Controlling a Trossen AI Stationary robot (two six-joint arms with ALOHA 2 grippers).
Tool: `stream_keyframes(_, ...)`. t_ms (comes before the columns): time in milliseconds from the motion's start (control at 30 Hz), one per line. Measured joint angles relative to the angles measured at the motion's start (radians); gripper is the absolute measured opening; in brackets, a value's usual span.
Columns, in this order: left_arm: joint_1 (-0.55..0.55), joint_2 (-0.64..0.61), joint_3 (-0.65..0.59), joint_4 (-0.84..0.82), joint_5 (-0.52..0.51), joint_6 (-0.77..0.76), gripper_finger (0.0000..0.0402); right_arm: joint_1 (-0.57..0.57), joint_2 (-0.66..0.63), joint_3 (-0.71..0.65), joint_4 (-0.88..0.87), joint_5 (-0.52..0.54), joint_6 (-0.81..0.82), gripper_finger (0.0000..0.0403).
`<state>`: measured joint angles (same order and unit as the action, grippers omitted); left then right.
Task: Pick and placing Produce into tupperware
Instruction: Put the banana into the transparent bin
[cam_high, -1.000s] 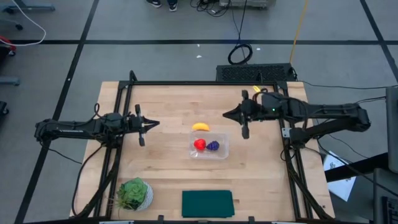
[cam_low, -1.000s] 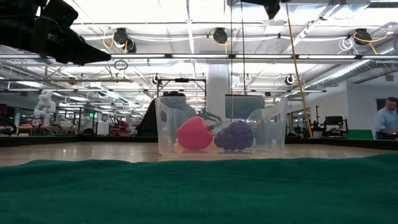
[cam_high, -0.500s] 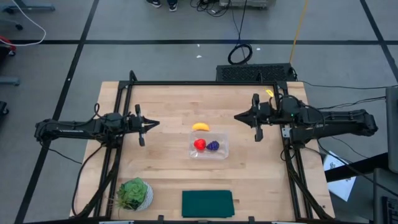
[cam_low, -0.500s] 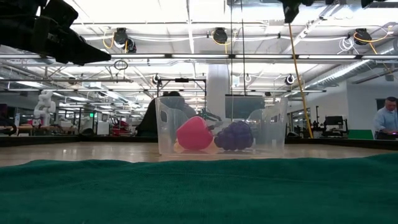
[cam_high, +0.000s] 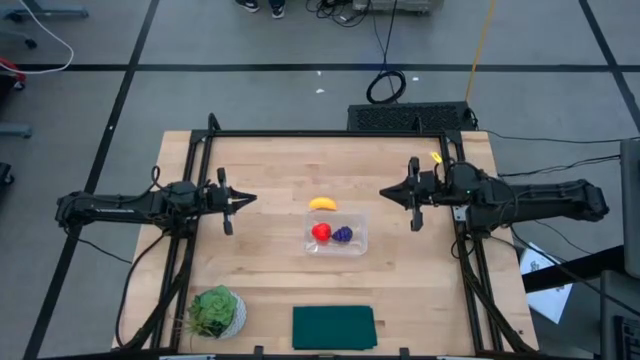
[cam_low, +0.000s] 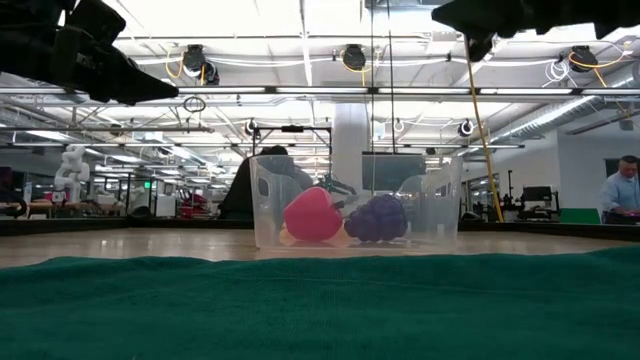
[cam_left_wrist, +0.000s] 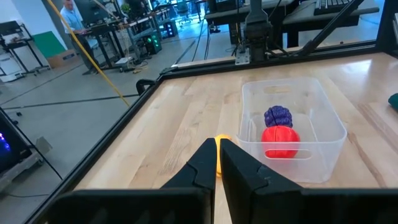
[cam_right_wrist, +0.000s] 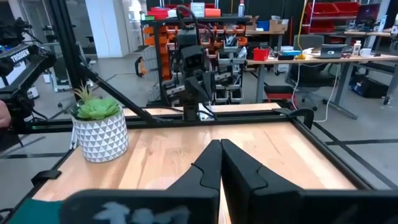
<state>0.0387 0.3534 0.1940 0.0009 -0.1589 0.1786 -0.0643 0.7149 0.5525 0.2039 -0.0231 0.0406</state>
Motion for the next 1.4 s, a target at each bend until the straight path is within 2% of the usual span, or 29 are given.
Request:
stream_keyframes(300,0.000,0.000,0.000,-0.006,0.000,0.000,0.0026,0.000,-0.060,-0.134,0.159,-0.009,0.006,0.0000)
stream_keyframes(467,0.000,0.000,0.000,-0.006,0.000,0.000,0.0026,0.001,-0.083,-0.200,0.245,-0.054,0.017,0.0000)
stream_keyframes(1000,0.000,0.000,0.000,-0.005,-0.001,0.001,0.0026,0.001,-0.072,-0.214,0.235,-0.089,-0.035,0.0000)
stream_keyframes(1400,0.000,0.000,0.000,-0.005,-0.001,0.001,0.0026,0.001,-0.080,-0.354,0.423,-0.086,-0.020,0.0000)
